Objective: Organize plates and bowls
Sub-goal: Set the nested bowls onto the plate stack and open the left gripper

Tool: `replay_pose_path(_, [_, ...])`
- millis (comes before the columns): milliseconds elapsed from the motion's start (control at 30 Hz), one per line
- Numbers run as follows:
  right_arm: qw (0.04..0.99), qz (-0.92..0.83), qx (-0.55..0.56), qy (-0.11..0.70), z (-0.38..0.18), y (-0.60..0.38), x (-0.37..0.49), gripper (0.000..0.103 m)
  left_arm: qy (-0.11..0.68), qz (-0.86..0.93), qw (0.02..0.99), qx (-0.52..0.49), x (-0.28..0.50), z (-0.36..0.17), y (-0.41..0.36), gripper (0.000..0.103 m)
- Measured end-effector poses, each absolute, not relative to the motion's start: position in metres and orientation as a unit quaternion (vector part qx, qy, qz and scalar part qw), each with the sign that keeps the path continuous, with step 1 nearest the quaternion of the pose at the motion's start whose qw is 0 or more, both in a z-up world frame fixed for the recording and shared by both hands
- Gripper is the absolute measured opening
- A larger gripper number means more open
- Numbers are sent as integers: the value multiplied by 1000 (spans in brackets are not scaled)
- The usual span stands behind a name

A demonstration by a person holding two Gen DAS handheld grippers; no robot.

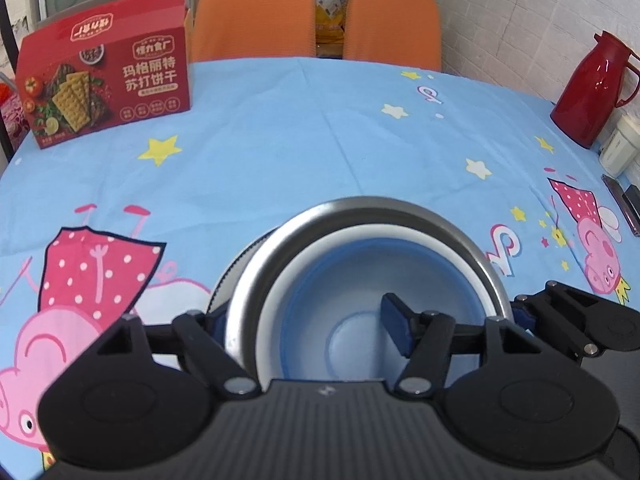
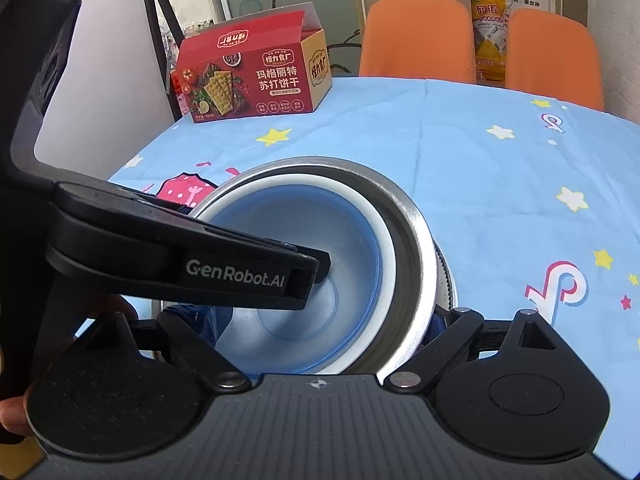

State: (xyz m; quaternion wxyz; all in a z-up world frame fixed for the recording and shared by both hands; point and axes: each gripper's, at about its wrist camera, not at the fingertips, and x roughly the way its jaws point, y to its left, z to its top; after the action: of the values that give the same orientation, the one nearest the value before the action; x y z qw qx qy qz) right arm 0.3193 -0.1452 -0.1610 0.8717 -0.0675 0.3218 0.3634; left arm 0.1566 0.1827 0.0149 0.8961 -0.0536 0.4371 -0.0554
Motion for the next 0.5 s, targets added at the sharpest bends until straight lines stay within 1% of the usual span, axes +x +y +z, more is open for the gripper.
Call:
replay_pose_path(33, [873, 363, -63, 321, -160, -146, 319, 78, 431, -50, 900, -52, 156, 16, 183, 68])
replay_pose_path(67, [874, 360, -61, 320, -159, -148, 319, 78, 425, -47, 903, -52, 155, 18, 183, 72])
replay_pose_path(133, [879, 355, -58, 313, -156, -150, 318, 78, 413, -44, 908, -54, 152, 24, 184, 72])
replay_pose_path(333, [906, 332, -41, 260, -135, -168, 309, 79, 376, -23, 924, -58, 144, 42, 184, 73])
replay_pose_path(500, [910, 323, -35, 257, -134, -184, 307, 79, 353, 0, 933, -66, 131, 47, 177, 74])
